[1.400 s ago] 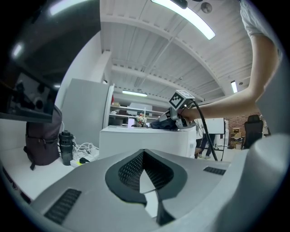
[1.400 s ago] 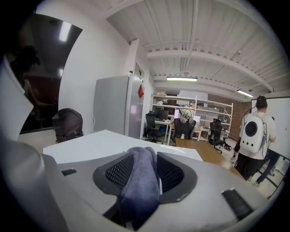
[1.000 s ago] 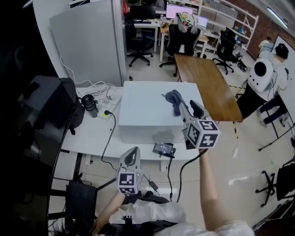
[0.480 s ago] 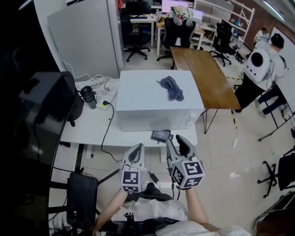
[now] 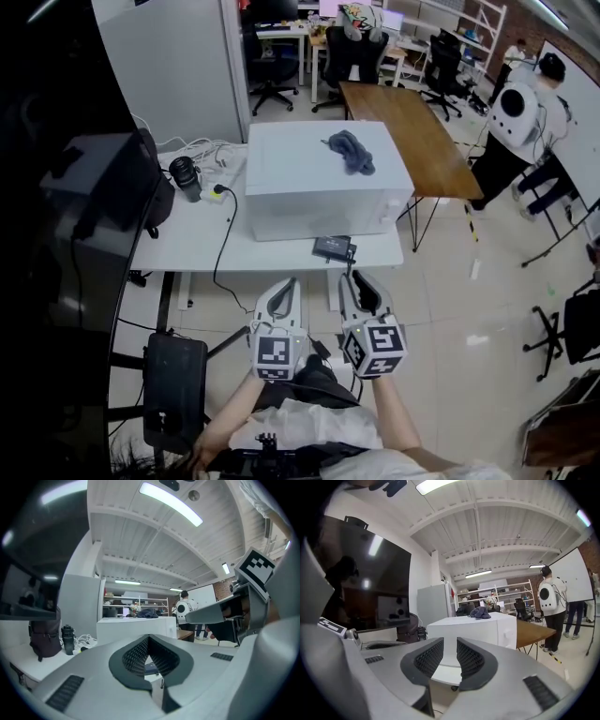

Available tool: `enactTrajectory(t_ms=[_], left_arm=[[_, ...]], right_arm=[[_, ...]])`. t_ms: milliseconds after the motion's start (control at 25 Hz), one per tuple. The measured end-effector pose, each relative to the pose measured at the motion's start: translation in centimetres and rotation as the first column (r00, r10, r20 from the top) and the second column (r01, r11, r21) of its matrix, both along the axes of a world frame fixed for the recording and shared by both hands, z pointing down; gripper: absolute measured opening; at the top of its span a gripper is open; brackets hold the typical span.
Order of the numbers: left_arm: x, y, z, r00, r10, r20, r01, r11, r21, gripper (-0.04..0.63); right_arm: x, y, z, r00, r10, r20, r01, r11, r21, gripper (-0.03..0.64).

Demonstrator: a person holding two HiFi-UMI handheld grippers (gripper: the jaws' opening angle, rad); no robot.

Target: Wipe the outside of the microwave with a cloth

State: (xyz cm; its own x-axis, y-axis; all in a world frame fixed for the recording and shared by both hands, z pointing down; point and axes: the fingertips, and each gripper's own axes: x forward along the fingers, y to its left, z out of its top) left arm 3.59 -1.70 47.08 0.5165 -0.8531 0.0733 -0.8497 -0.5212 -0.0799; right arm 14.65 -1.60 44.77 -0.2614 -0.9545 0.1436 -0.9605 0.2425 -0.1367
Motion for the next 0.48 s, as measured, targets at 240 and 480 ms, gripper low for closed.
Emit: enactTrajectory(t_ms=[240, 480], left_arm=[[0.5, 0.8, -0.2, 1.000, -0.020, 0.007, 0.020, 1.000, 0.016, -0.008], [2.2, 0.2, -1.3, 1.000, -0.030, 0.006, 0.030, 0.999, 0.031, -0.008]], right_arm=[[0.3, 0.6, -1.4, 0.999, 0.026, -0.022, -0.024, 0.995, 0.093, 0.000], [1.1, -0.1, -1.2, 1.000, -0.022, 0.006, 0.022, 0.998, 0.051, -0.001]])
